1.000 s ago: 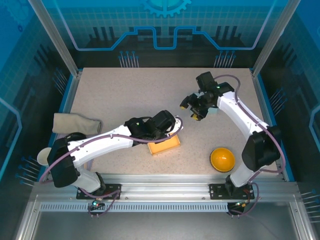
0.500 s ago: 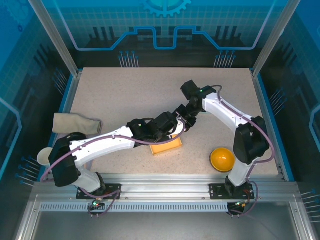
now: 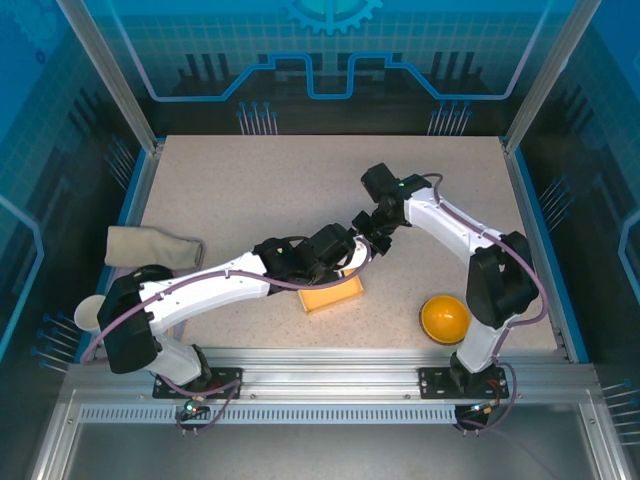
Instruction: Fold the paper box
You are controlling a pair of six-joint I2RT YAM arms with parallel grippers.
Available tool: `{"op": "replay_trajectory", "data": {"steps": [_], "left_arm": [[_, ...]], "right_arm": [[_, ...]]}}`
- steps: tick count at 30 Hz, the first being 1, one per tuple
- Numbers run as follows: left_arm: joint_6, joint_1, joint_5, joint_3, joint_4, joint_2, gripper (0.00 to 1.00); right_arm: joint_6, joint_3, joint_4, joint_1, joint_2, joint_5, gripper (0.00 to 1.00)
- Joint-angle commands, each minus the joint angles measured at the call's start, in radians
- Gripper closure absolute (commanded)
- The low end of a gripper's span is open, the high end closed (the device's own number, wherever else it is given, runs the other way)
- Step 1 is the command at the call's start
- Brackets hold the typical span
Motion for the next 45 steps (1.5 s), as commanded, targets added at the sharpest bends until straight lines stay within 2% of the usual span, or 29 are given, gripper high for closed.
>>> {"op": "replay_trajectory", "data": {"steps": [1, 6, 15, 20, 26, 31, 36, 41, 43, 45], "left_arm": [[0.009, -0.022, 0.029, 0.021, 0.071, -0.018, 1.0], [0.002, -0.035, 0.039, 0.01, 0.104, -0.018, 1.0], [-0.011, -0.048, 0.024, -0.032, 0.154, -0.011, 1.0], [-0.023, -0.048, -0.016, -0.063, 0.167, -0.011, 1.0], [-0.047, -0.05, -0.019, -0.078, 0.173, -0.011, 1.0], [-0.057, -0.048, -0.054, -0.067, 0.163, 0.014, 1.0], [-0.098, -0.048, -0.111, -0.023, 0.111, 0.077, 1.0], [-0.131, -0.046, -0.127, -0.001, 0.102, 0.091, 1.0], [-0.13, -0.046, -0.118, 0.001, 0.105, 0.086, 1.0], [-0.125, -0.046, -0.116, -0.005, 0.109, 0.079, 1.0]], "right_arm": [[0.02, -0.028, 0.056, 0.007, -0.003, -0.076, 0.64], [0.043, -0.068, 0.132, 0.009, -0.009, -0.14, 0.7], [0.042, -0.132, 0.23, -0.022, -0.027, -0.268, 0.66], [0.007, -0.145, 0.203, -0.055, -0.06, -0.266, 0.62], [-0.007, -0.153, 0.2, -0.061, -0.088, -0.269, 0.64], [-0.05, -0.137, 0.12, -0.064, -0.126, -0.18, 0.61], [-0.039, -0.134, 0.032, -0.057, -0.19, -0.069, 0.5], [0.002, -0.179, 0.041, -0.056, -0.245, -0.006, 0.49], [-0.027, -0.169, 0.026, -0.062, -0.24, 0.023, 0.49], [-0.073, -0.135, -0.018, -0.065, -0.239, 0.109, 0.49]]}}
